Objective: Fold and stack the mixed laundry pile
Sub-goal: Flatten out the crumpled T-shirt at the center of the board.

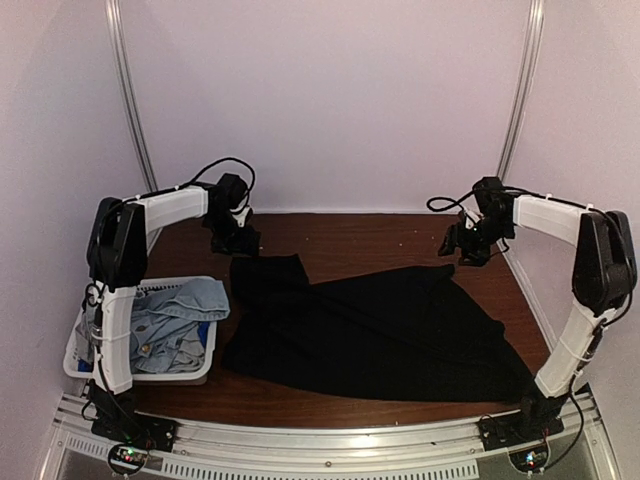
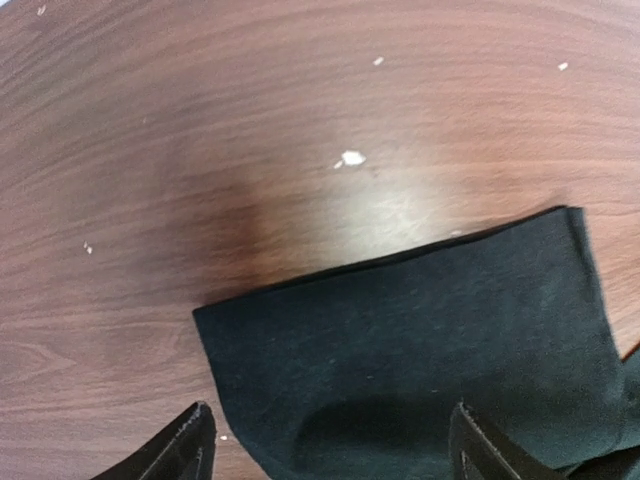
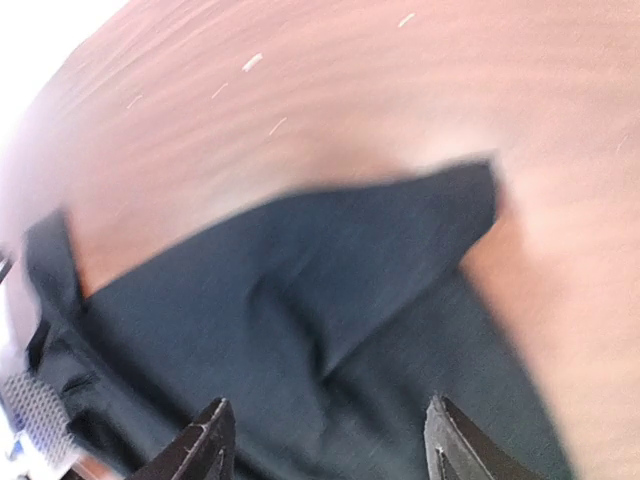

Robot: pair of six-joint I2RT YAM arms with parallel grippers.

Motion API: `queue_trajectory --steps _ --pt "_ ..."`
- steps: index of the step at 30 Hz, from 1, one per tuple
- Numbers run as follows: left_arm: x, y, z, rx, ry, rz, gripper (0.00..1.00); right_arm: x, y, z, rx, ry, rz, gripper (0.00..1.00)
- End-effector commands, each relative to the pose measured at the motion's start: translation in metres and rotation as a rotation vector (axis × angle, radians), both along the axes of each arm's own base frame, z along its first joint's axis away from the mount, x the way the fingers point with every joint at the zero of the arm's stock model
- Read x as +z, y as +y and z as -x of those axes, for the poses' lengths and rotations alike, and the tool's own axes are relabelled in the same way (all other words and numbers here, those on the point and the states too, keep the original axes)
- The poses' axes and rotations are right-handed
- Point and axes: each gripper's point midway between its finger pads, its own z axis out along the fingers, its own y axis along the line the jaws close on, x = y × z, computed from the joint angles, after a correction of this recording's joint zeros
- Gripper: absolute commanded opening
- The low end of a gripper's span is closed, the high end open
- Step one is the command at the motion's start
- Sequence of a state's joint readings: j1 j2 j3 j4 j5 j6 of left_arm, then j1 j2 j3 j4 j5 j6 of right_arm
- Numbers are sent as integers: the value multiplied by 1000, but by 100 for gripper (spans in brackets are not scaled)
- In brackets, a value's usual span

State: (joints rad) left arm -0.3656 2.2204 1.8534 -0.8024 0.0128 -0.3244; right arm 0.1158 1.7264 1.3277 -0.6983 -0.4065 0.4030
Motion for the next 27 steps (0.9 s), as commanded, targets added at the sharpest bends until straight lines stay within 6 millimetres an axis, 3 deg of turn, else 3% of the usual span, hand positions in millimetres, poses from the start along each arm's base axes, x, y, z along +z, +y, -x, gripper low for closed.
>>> queue_trajectory --steps 1,9,14,17,20,22,27 --pt "-7 12 4 46 25 -49 82 -20 -41 -30 -49 21 150 65" --pt "-20 18 9 64 58 -81 83 -72 -51 -68 -27 98 196 59" --pt "-26 18 10 71 80 -82 83 -92 -52 -78 2 122 213 53" --pt "-26 19 11 81 85 -81 83 -103 -50 -77 24 148 209 44" --pt "-24 19 11 85 86 -78 84 -107 -47 -77 39 147 199 27" --pt "-25 19 12 90 95 -64 84 -106 -48 -78 41 143 198 2" --pt "-23 25 12 134 109 -31 83 -84 -48 -83 46 105 204 0"
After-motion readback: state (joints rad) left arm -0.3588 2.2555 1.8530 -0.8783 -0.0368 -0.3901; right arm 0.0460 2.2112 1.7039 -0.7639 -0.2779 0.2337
